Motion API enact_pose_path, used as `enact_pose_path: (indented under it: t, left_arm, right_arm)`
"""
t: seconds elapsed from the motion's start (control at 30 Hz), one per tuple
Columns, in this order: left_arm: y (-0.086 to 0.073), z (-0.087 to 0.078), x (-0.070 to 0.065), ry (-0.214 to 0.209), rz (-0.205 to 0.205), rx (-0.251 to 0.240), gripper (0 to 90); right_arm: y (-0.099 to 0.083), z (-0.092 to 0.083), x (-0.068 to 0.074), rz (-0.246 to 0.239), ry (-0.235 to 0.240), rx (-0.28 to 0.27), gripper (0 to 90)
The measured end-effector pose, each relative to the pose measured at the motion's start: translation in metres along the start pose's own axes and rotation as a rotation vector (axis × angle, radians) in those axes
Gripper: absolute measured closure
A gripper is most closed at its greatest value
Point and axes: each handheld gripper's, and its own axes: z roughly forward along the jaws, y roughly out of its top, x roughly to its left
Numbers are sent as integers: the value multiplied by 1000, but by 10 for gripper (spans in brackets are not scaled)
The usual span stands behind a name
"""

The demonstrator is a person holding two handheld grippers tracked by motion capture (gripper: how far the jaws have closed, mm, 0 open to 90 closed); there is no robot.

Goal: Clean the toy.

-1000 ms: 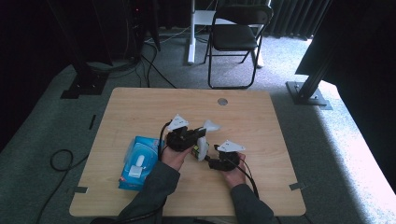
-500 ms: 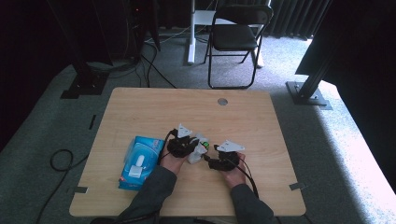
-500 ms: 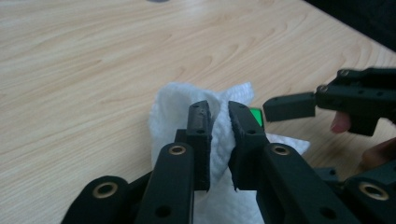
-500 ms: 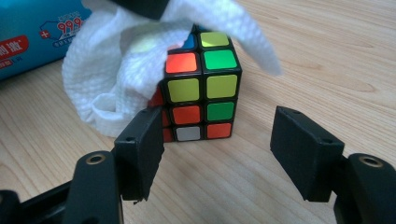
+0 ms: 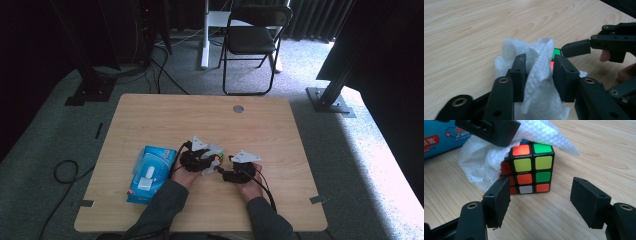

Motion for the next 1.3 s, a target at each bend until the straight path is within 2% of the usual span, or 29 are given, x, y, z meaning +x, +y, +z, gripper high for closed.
enact_pose_path:
  t: [0.23, 0.4, 0.47, 0.5, 0.53, 0.57, 0.63, 0.83, 1.03, 1.17, 1.23, 1.27, 1.3]
  left_arm:
    - [-3, -2, 1, -29, 15, -5, 554]
    - [-3, -2, 0, -28, 37, -6, 555]
    - [-3, -2, -2, 0, 56, -3, 583]
    - [-3, -2, -2, 0, 56, -3, 608]
    - [-4, -2, -2, 20, 58, -4, 608]
    - [-4, -2, -2, 32, 58, -8, 665]
    - [-4, -2, -1, 43, 46, -11, 744]
    - [-2, -2, 0, 42, 36, -1, 836]
    - [-1, -1, -1, 48, 21, 1, 839]
    - [-1, 1, -4, 35, 24, 1, 840]
    - [0, 1, -5, 37, 26, 4, 840]
    - [0, 1, -5, 35, 25, 6, 840]
    - [1, 1, -5, 35, 27, 8, 840]
  right_arm:
    - [0, 0, 0, -2, 1, 1, 320]
    - [1, 2, 1, -12, 11, 4, 310]
    - [2, 4, 2, -22, 15, 10, 306]
    - [2, 4, 2, -22, 15, 10, 306]
    - [3, 5, 3, -29, 20, 13, 303]
    - [3, 5, 3, -28, 23, 14, 303]
    - [3, 5, 2, -28, 28, 13, 302]
    - [4, 6, 3, -49, 48, 18, 284]
    - [6, 10, 4, -63, 66, 19, 261]
    - [8, 14, 9, -79, 74, 13, 258]
    - [10, 16, 12, -77, 66, 16, 260]
    - [11, 18, 12, -74, 45, 19, 303]
    - [11, 18, 12, -74, 45, 19, 303]
